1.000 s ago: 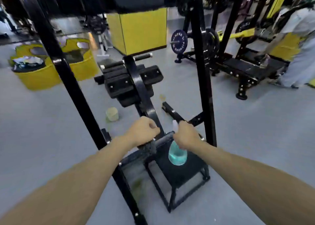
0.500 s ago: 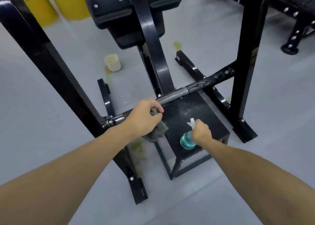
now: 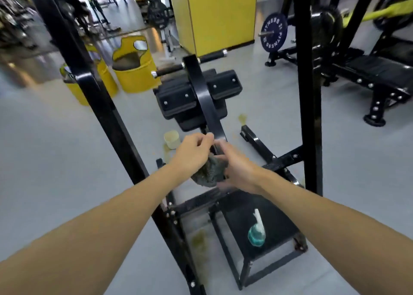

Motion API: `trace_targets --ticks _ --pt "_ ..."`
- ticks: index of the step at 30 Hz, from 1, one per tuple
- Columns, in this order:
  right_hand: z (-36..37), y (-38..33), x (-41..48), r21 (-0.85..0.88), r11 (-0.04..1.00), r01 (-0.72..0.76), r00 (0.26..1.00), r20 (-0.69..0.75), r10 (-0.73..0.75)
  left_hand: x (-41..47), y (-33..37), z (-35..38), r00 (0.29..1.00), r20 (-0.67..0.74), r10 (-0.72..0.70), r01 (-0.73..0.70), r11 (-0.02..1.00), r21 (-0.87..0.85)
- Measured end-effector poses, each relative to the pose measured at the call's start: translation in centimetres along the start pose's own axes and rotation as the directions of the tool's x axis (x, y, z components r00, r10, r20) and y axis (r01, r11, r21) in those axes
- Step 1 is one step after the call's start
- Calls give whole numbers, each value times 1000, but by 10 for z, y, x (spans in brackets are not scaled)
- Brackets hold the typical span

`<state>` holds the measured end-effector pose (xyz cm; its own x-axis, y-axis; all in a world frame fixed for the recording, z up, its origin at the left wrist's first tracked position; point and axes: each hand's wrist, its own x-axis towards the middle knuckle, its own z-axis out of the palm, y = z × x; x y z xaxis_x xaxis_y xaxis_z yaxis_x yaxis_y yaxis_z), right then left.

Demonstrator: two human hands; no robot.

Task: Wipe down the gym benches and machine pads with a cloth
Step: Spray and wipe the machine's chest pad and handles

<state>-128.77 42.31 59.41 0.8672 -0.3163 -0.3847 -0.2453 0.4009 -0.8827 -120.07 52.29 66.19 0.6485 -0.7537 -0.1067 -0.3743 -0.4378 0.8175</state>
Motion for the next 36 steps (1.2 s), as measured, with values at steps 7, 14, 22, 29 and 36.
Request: trace_targets --ticks 7,14,22,29,36 --pt "132 -186 -102 -215 845 489 863 -17 -504 -60 154 -163 957 -270 107 -149 979 -137" --pt "212 -299 -198 -374 645 666 647 -140 -750 -167 249 -291 807 -358 471 -394 879 269" --pt "251 -418 -269 -89 575 813 543 -241 -805 -251 363 -352 438 -508 742 -551 668 500" --pt "247 -489 -245 -225 383 896 383 -46 -923 -241 417 -343 407 -500 764 -376 639 671" --pt "253 -559 -188 -485 83 871 152 106 -983 -226 447 -332 244 -618 747 154 599 786"
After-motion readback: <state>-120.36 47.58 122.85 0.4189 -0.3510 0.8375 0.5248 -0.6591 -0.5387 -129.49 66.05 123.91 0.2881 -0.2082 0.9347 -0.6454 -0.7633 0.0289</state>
